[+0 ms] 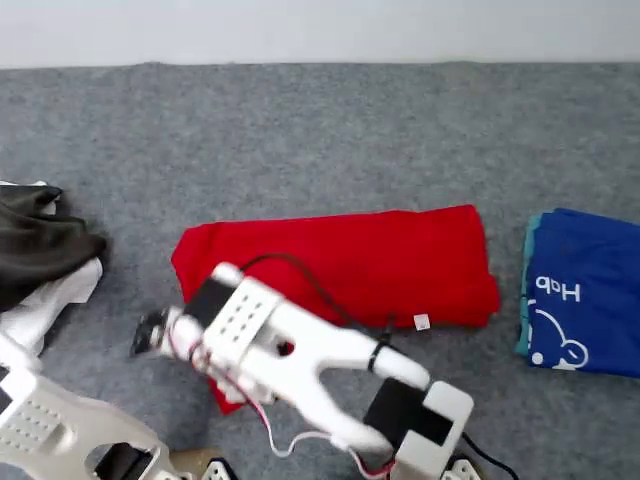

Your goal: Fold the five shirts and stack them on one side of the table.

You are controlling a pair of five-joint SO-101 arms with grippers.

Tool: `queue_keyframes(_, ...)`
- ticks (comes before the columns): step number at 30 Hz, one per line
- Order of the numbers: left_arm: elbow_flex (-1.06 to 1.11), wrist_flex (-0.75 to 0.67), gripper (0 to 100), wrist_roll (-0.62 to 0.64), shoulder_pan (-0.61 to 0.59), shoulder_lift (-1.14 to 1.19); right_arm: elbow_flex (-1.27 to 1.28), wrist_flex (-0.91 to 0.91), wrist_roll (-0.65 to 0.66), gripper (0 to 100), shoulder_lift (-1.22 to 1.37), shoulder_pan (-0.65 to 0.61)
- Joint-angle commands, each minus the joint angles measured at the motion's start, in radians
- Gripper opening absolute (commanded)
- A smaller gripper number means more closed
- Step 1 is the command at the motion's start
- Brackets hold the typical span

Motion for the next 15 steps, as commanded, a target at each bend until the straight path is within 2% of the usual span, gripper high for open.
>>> queue_keyframes(1,-0.054,0.003,2,-0.008,-0.025,-0.006,0.066,-0.107,0.009,21.2,-0.071,-0.047)
queue_keyframes(6,-0.056,0.005,2,-0.009,-0.025,-0.008,0.203,-0.289,0.005,24.8,-0.071,-0.042)
queue_keyframes(11,-0.099,0.077,2,-0.009,-0.017,-0.008,0.311,-0.426,0.005,24.7,-0.07,-0.036)
queue_keyframes(15,-0.125,0.089,2,-0.009,-0.011,-0.008,0.356,-0.509,0.005,15.9,-0.07,-0.027)
